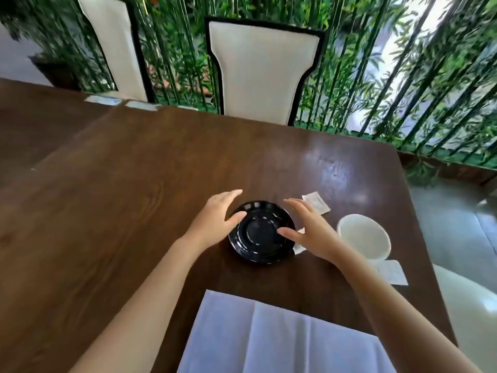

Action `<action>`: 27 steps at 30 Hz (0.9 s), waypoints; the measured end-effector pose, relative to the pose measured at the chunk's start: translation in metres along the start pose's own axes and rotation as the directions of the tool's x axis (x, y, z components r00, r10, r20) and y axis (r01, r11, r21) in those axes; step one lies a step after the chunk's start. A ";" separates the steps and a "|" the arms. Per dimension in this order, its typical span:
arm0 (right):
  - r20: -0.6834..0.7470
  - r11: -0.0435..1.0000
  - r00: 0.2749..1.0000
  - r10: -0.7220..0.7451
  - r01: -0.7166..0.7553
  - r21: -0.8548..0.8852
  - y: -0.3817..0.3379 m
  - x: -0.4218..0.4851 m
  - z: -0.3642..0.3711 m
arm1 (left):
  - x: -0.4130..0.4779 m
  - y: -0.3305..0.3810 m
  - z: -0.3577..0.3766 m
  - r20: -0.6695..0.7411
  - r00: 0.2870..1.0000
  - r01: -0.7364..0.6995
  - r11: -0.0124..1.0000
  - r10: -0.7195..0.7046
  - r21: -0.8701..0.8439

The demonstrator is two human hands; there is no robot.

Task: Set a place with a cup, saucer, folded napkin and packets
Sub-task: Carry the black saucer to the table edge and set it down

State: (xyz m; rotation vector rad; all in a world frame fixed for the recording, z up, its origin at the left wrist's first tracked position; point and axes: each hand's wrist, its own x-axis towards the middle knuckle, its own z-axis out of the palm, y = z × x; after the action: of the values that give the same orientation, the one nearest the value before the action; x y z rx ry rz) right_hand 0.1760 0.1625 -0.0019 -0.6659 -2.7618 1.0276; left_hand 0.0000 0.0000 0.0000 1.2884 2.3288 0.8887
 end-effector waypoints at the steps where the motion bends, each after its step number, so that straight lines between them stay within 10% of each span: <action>1: 0.015 0.999 0.999 0.035 -0.035 0.011 0.004 0.002 0.005 | 0.000 -0.003 0.004 0.002 1.000 0.023 1.000 -0.023 0.002; 9: 0.016 0.982 0.983 0.182 -0.181 -0.059 0.027 0.008 0.030 | -0.002 -0.028 0.033 -0.021 0.970 0.244 0.970 -0.243 0.021; 27: -0.107 0.957 0.963 0.246 -0.223 0.188 0.016 0.016 0.025 | -0.006 -0.006 0.032 0.016 0.873 0.409 0.713 -0.488 -0.570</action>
State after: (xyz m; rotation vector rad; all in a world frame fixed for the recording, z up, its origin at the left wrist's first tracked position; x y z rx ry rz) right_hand 0.1610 0.1655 -0.0324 -1.0131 -2.4892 1.2068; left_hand 0.0172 0.0043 -0.0282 0.3956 2.0793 1.3665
